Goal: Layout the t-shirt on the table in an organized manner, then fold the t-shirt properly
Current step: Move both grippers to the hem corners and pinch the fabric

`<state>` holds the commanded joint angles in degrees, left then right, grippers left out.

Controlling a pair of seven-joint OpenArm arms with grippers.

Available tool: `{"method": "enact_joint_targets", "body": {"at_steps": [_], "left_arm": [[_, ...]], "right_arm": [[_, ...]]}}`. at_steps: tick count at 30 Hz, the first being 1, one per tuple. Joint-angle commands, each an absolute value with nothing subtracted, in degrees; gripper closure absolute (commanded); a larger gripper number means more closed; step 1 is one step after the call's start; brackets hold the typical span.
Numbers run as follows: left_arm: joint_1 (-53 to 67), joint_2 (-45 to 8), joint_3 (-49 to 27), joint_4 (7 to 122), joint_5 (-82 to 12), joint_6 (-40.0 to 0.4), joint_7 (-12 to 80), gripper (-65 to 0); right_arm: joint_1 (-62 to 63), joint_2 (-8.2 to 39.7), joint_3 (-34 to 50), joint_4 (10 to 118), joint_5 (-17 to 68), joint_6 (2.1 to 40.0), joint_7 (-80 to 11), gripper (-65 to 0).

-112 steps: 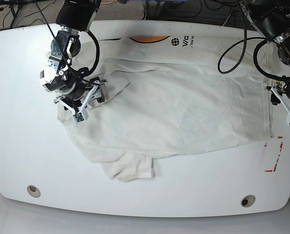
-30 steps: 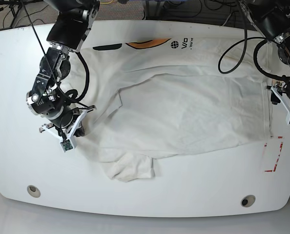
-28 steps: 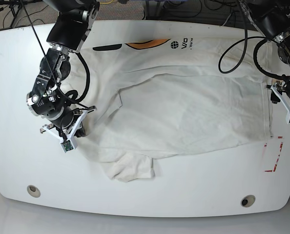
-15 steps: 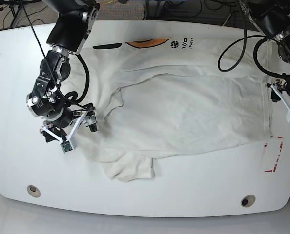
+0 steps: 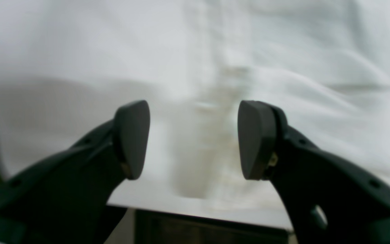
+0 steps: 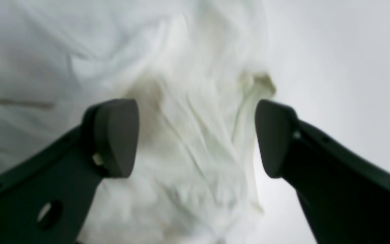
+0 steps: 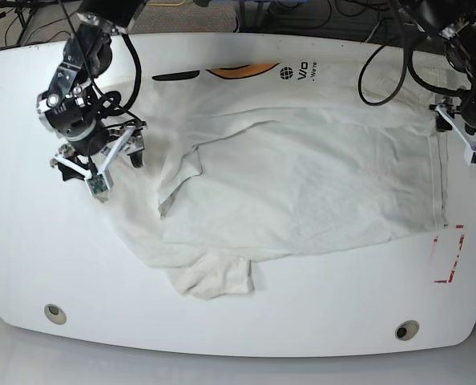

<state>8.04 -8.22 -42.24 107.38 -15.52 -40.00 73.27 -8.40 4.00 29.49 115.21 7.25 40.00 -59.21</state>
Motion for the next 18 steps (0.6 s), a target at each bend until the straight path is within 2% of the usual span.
{"method": "enact_joint_targets", "body": {"at_steps": [9, 18], "left_arm": [[12.7, -7.5, -38.4, 110.5, -15.1, -40.0, 72.9, -38.5], [14.3, -8.7, -36.8, 110.7, -8.1, -40.0, 64.8, -38.5]], "right_arm": [[-13.7, 2.2, 35.6, 114.8, 7.3, 40.0, -59.2, -49.3], [-13.0, 0.8, 40.4, 107.8, 7.3, 40.0, -58.9, -49.1]]}}
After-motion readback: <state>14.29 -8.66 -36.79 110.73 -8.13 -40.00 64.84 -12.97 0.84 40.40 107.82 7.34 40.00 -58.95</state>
